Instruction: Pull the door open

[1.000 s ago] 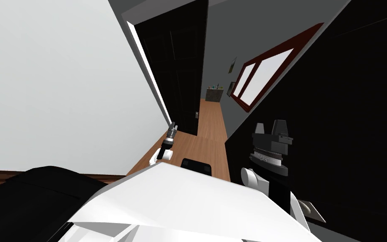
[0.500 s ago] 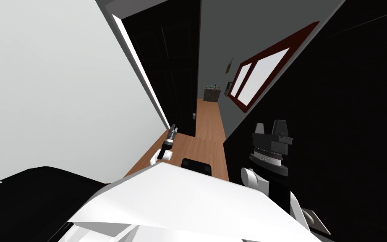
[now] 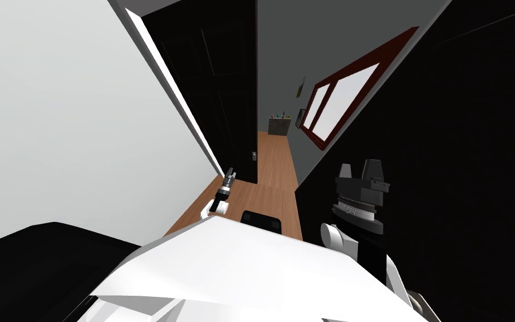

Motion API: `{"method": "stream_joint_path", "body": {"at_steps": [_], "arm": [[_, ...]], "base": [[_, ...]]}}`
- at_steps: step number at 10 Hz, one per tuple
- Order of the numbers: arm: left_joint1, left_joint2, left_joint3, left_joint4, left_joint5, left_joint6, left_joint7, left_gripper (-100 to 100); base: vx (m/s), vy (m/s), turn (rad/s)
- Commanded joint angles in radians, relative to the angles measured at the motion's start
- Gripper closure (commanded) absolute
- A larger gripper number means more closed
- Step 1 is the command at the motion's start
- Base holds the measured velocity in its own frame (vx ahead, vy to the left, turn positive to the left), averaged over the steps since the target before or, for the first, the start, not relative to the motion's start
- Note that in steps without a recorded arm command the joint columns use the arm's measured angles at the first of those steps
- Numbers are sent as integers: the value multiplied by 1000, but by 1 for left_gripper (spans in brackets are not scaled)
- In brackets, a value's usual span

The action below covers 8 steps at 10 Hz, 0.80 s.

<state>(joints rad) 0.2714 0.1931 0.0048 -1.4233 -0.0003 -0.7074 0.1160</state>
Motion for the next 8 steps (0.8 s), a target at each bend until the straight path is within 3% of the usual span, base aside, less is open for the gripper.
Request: {"method": "stream_joint_path", "body": {"at_steps": [1, 8], "arm": [[-12, 10, 3, 43, 5, -9, 13, -100], [-62, 43, 12, 227, 24, -54, 54, -100]], "base": [[133, -31, -71], [112, -31, -59]]}}
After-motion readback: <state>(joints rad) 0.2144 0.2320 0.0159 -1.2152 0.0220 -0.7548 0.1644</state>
